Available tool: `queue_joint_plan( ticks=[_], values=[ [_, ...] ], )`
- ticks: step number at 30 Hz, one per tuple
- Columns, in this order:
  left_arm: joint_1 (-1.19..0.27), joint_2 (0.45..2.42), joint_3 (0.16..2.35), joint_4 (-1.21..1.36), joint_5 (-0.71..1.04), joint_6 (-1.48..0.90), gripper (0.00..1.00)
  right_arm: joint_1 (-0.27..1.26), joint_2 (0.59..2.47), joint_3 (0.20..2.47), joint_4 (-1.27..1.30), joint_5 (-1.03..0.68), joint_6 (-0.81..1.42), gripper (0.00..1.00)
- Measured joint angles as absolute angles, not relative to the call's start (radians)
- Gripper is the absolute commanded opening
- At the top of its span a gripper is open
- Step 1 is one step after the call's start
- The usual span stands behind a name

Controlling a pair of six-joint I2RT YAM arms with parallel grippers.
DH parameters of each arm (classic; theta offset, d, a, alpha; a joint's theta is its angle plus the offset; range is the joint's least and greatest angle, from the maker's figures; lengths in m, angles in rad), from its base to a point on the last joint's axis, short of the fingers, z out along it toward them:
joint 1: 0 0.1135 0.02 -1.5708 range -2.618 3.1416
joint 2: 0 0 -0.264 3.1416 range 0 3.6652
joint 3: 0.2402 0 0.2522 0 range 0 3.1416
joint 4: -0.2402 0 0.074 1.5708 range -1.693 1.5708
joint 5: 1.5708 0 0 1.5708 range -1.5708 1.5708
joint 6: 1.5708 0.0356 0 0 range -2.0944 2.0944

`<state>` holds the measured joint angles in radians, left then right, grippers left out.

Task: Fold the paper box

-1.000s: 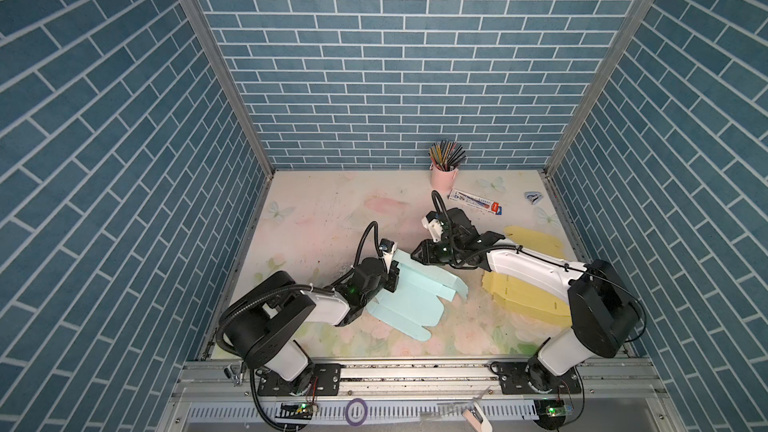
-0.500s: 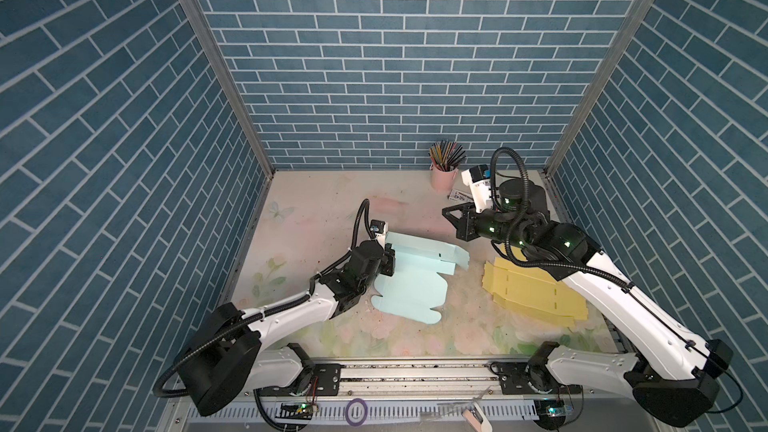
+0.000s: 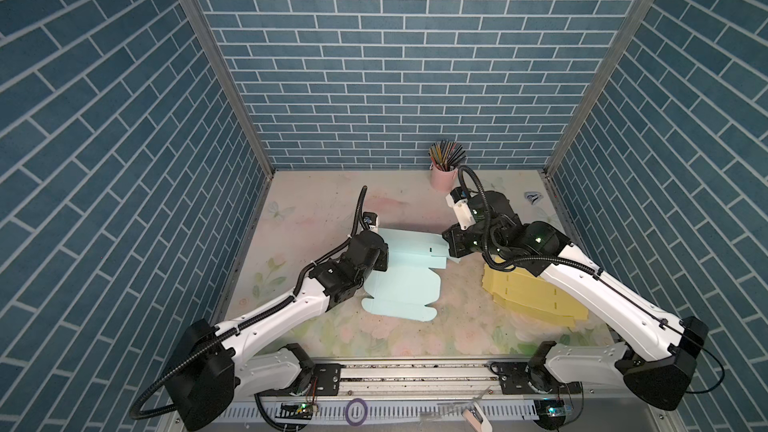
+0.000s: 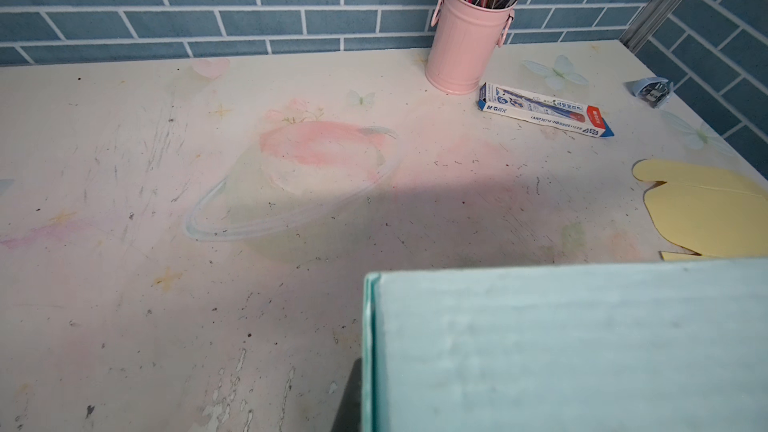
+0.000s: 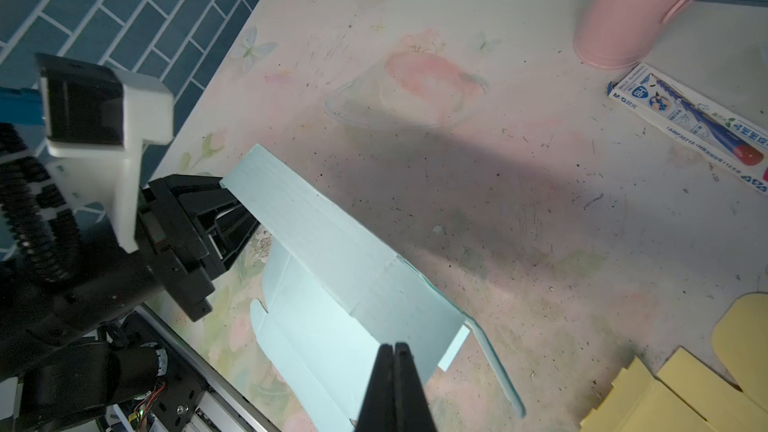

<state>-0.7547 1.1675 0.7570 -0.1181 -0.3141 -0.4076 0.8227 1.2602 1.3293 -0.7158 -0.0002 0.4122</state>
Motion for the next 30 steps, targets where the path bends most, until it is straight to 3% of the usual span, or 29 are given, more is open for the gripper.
queue_joint_plan(
  ticks=[17,27,30],
  values=[
    [-0.752,1.110,0.751,-0.116,-0.295,-0.425,0.00,0.859,1.375,1.277,-0.605,-0.039,0.414,0.00],
    [-0.738,1.052,0.656,-0.028,-0.236,-0.434,0.00,0.859,1.319,1.132,-0.393,-0.084,0.441,0.00],
    [-0.730,1.037,0.656,-0.025,-0.219,-0.428,0.00,0.859,1.269,1.091,-0.349,-0.093,0.439,0.10]
  ],
)
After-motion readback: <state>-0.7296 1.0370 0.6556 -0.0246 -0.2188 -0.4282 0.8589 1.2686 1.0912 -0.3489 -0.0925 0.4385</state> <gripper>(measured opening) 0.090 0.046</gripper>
